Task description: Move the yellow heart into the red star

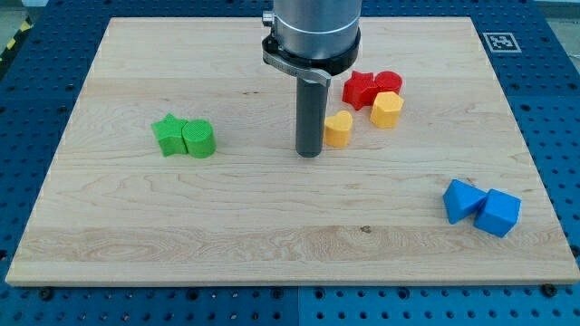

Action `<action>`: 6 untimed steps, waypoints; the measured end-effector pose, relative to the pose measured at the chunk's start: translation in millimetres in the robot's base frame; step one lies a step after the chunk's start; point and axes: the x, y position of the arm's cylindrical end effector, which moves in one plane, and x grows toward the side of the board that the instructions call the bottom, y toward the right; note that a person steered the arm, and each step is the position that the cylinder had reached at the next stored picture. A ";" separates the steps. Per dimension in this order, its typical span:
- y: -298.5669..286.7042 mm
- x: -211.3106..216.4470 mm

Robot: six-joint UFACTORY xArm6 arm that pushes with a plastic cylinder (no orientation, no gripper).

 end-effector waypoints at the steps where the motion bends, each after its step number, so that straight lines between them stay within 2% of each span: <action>1: 2.9 -0.8; 3: 38.6 -19.3; 6: 39.4 -27.4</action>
